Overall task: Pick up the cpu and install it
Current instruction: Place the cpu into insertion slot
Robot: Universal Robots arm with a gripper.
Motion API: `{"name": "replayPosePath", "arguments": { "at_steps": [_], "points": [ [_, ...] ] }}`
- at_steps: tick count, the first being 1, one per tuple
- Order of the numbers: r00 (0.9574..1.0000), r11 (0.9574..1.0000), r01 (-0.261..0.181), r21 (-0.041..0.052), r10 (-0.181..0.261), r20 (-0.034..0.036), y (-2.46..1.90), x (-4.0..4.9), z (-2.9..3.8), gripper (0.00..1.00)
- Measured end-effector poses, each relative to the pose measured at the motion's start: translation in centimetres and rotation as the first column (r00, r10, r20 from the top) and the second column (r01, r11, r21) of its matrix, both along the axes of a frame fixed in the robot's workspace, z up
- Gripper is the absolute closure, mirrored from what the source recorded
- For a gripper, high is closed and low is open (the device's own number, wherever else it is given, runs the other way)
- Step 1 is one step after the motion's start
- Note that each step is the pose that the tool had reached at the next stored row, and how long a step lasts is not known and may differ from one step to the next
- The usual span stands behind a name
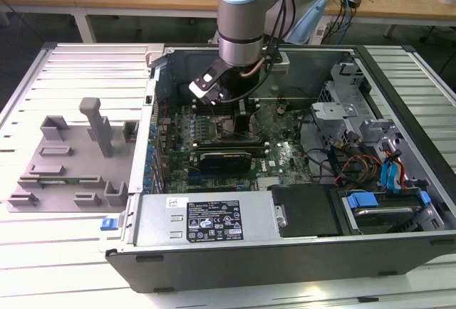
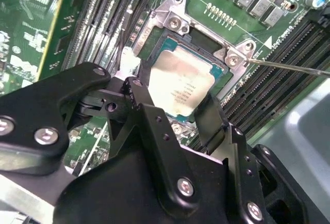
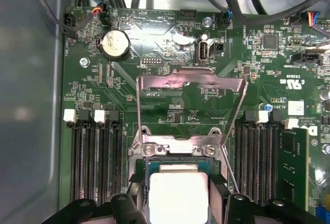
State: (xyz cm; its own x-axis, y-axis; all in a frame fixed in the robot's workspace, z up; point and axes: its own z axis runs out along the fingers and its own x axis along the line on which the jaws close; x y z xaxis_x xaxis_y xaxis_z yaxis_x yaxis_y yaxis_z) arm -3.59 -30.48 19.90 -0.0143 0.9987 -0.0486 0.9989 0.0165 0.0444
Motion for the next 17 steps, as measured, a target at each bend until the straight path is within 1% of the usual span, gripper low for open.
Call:
{"name": "replayPosePath", "arguments": {
  "at_steps": [1,3,6,17],
  "points": [
    [1.0000,1.0000,0.000,-0.0001,0.000,0.0000,0.00,0.00,0.25,0.39],
    [1.0000,1.0000,0.000,-0.0003,0.000,-0.0001,-0.03,0.00,0.30,0.39],
    [1.0000,1.0000,0.001,-0.0001,-0.001,0.0000,-0.12,-0.01,0.25,0.39],
    [1.0000,1.0000,0.001,-0.0002,-0.001,-0.0001,-0.12,-0.16,0.09,0.39]
  ]
}}
